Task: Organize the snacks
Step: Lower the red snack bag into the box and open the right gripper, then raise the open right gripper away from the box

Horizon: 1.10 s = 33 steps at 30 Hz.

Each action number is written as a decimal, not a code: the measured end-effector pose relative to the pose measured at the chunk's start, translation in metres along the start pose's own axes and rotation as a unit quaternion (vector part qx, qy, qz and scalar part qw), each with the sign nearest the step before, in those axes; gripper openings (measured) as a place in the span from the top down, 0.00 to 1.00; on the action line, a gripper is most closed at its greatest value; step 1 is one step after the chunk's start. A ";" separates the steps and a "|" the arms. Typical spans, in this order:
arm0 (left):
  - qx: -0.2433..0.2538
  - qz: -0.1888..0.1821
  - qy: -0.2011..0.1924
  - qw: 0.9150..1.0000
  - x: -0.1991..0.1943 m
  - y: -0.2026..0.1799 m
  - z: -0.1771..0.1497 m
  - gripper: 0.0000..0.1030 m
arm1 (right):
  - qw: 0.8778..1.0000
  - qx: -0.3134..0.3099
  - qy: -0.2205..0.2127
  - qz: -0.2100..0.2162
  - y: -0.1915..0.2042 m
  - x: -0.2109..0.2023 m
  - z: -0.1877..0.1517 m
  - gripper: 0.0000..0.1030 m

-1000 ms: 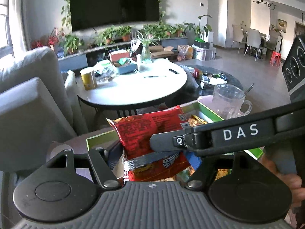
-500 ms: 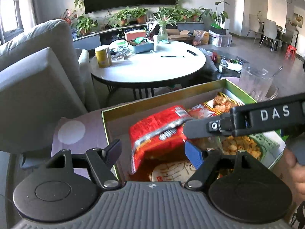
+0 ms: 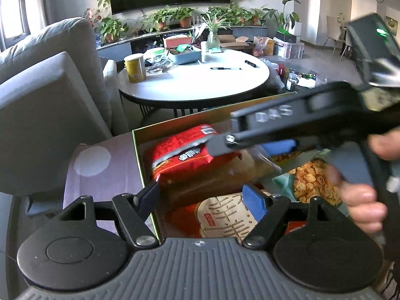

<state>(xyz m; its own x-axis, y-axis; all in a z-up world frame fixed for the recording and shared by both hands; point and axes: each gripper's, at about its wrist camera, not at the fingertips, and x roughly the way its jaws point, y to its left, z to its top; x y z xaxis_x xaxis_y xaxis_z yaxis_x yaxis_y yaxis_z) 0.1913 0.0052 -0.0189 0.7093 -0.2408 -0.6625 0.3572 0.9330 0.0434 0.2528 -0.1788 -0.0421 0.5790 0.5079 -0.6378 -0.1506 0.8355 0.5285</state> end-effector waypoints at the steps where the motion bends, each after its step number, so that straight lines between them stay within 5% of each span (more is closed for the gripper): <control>1: 0.000 0.001 -0.001 1.000 -0.001 -0.001 0.000 0.31 | 1.000 -0.007 -0.002 -0.001 0.002 0.002 0.001 0.41; 6: -0.004 0.007 -0.006 1.000 -0.007 -0.003 0.001 0.30 | 1.000 -0.015 -0.002 -0.006 0.000 0.002 0.002 0.41; 17: -0.017 0.018 -0.024 0.999 -0.036 -0.020 0.000 0.20 | 0.993 -0.102 -0.062 0.009 0.015 -0.082 -0.025 0.40; 33: -0.026 0.028 -0.059 0.998 -0.110 -0.054 -0.030 0.13 | 0.989 -0.117 -0.095 -0.008 0.011 -0.158 -0.069 0.38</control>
<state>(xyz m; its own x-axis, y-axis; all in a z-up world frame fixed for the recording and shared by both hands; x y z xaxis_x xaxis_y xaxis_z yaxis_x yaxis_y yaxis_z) 0.0754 -0.0110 0.0290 0.7950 -0.2149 -0.5673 0.2849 0.9579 0.0363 0.1043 -0.2356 0.0258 0.7203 0.4633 -0.5163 -0.3080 0.8805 0.3604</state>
